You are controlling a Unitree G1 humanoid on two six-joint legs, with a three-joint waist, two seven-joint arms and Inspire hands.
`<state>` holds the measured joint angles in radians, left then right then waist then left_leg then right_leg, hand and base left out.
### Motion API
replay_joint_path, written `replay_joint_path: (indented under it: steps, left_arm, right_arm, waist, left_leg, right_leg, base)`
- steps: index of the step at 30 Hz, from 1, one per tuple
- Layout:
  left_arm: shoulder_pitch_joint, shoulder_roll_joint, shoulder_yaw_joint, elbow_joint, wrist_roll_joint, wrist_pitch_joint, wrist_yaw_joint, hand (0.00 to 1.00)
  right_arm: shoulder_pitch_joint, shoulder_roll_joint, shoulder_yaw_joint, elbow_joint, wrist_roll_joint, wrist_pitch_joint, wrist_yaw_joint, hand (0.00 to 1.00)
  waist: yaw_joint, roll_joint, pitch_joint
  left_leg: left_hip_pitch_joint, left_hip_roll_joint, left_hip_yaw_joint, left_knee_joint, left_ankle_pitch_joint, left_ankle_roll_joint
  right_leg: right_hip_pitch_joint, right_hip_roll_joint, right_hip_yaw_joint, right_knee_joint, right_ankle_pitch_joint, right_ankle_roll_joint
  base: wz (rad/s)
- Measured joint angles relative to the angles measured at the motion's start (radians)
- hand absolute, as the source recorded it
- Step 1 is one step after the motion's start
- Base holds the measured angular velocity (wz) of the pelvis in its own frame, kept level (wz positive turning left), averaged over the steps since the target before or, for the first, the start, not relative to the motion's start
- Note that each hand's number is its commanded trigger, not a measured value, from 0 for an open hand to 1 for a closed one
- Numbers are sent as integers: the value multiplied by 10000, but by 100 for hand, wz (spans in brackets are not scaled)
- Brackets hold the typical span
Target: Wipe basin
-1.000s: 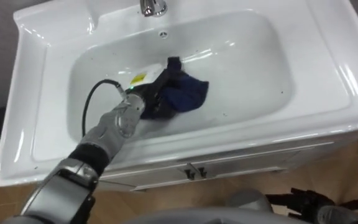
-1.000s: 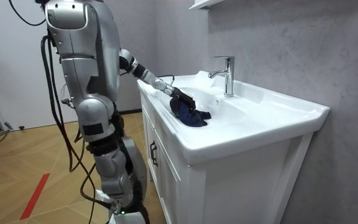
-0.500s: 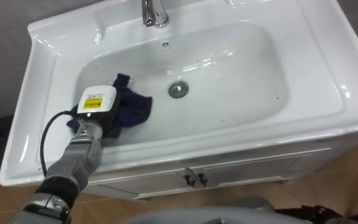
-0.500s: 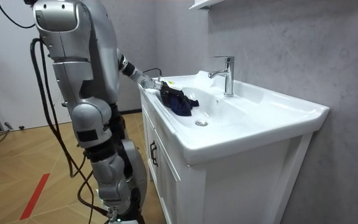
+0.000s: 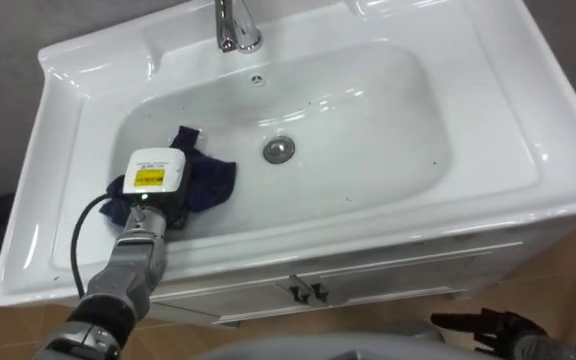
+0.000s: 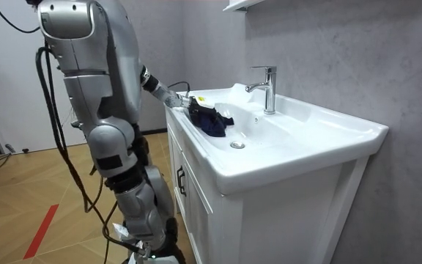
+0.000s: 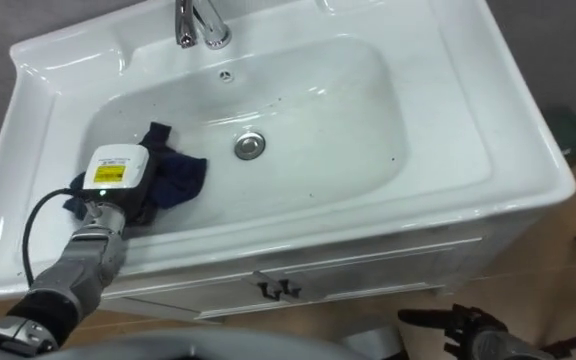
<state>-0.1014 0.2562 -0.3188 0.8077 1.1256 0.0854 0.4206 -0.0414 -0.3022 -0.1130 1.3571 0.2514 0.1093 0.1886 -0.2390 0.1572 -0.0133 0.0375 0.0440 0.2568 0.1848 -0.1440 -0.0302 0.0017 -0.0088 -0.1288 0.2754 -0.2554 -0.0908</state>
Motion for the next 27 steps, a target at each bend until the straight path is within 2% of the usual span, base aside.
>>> replay_joint_path:
  steps: [1,3,4,5,7,9,11,12,14,17,22,24,27]
  left_arm:
    - [-32,-10,-64,-59,-41,63,-42,100]
    - [-323,-159,-306,-288,-221,399,-344,100]
    - [-385,-210,-361,-291,-220,450,-409,100]
    - [-614,-369,-474,-420,-336,571,-568,100]
    - [-812,-515,-683,-700,-695,740,-818,100]
    - [-1198,-817,-1017,-777,-761,768,-958,100]
    - [-1678,-1264,-1353,-1036,-769,818,-1420,100]
    - [-1791,-1345,-1497,-1067,-834,812,-1497,100]
    - [-2326,-1597,-2163,-1339,-1921,710,-2003,100]
    - [-2809,-1930,-2703,-1737,-2967,330,-2754,100]
    - [-3015,-2040,-3136,-2389,-4494,35,-3738,100]
    - [-3120,-2018,-3141,-2403,-5768,-29,-4191,100]
    - [-3230,-2010,-3137,-2493,-7127,-59,-4938,100]
  right_arm:
    - [-3,3,54,0,32,-1,1,0]
    - [6,10,149,2,190,-95,-13,0]
    - [8,12,203,4,213,-98,-16,0]
    - [-19,19,451,4,295,-110,-8,0]
    - [-124,20,929,7,426,-119,8,0]
    - [-235,64,1314,11,497,-129,67,0]
    - [-458,190,1356,78,571,-202,175,0]
    - [-518,221,1365,87,592,-256,203,0]
    - [-634,264,1716,9,579,-439,293,0]
    - [-665,278,1811,58,626,-581,414,0]
    - [-597,239,2009,71,605,-659,558,0]
    - [-598,206,2113,69,590,-659,636,0]
    - [-646,229,2216,72,614,-668,713,0]
  waist:
    - [-15,-18,15]
    - [-30,-104,102]
    - [-17,-132,129]
    - [-38,-205,197]
    - [-46,-292,260]
    - [-127,-425,355]
    - [-251,-571,448]
    - [-331,-587,457]
    - [-612,-601,461]
    - [-870,-609,460]
    - [-904,-688,446]
    - [-905,-728,442]
    - [-901,-835,441]
  left_leg:
    - [-4,-2,-2,0,0,0]
    - [-66,-29,-170,1,0,0]
    - [-83,-33,-194,1,0,0]
    - [-116,-36,-195,10,0,0]
    - [-283,-44,-198,62,0,0]
    - [-390,-58,-223,56,1,-1]
    - [-556,-89,-245,67,-1,1]
    - [-610,-98,-245,69,0,1]
    - [-824,-156,-313,138,-1,3]
    - [-978,-212,-402,178,-14,25]
    - [-975,-210,-413,130,-48,75]
    - [-967,-193,-431,115,-49,74]
    - [-951,-184,-412,106,-48,74]
  right_leg:
    - [0,-1,-9,-3,0,0]
    - [3,-22,-127,-7,-6,13]
    - [3,-24,-156,-7,-5,19]
    - [-19,-37,-196,-3,0,27]
    - [-130,-72,-293,2,6,46]
    - [-181,-88,-416,-4,18,74]
    - [-298,-112,-481,-24,25,119]
    - [-338,-132,-519,-31,31,128]
    - [-393,-202,-673,-136,63,182]
    - [-380,-248,-867,-234,107,241]
    - [-410,-249,-888,-234,108,243]
    - [-310,-251,-1028,-204,110,245]
    - [-206,-250,-1180,-212,111,246]
  base:
    - [11]
    - [17]
    - [17]
    - [14]
    - [13]
    - [21]
    - [17]
    - [8]
    - [18]
    - [16]
    - [-2]
    - [12]
    - [22]
